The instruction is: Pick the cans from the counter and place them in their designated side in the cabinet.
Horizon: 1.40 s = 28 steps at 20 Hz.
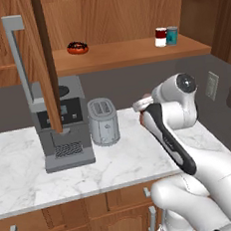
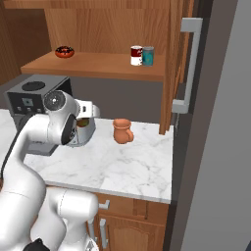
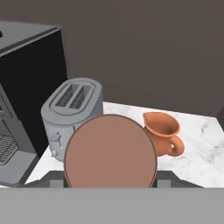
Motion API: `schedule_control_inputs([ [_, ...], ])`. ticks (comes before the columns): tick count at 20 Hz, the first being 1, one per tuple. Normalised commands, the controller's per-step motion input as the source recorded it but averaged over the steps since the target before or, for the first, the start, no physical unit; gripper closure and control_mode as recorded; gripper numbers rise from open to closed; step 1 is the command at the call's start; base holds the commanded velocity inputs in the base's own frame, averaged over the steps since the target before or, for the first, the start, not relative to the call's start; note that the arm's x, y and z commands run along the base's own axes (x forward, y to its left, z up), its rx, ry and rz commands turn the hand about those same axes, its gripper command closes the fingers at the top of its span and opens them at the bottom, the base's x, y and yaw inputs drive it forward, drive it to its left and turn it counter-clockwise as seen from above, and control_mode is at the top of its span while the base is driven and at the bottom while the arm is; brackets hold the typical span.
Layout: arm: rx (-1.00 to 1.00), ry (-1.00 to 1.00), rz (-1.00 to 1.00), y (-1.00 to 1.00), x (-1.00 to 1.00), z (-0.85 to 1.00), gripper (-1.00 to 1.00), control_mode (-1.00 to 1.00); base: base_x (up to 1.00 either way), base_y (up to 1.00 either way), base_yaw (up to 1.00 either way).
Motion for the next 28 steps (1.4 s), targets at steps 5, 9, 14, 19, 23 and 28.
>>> schedule_control_inputs([
  [5, 0.00, -0.04, 0.00, -0.07, -0.31, 0.18, 1.00, -1.00, 0.00, 0.00, 0.00],
  [9, 0.00, -0.03, 0.00, -0.06, -0.33, 0.16, 1.00, -1.00, 0.00, 0.00, 0.00],
  [14, 0.00, -0.02, 0.00, -0.11, -0.28, 0.21, 1.00, -1.00, 0.00, 0.00, 0.00],
  [19, 0.00, 0.00, 0.00, -0.14, -0.16, 0.31, 1.00, -1.00, 0.00, 0.00, 0.00],
  [23, 0.00, 0.00, 0.00, -0.12, -0.13, 0.33, 1.00, -1.00, 0.00, 0.00, 0.00],
  [28, 0.00, 0.00, 0.00, -0.11, -0.09, 0.34, 1.00, -1.00, 0.00, 0.00, 0.00],
])
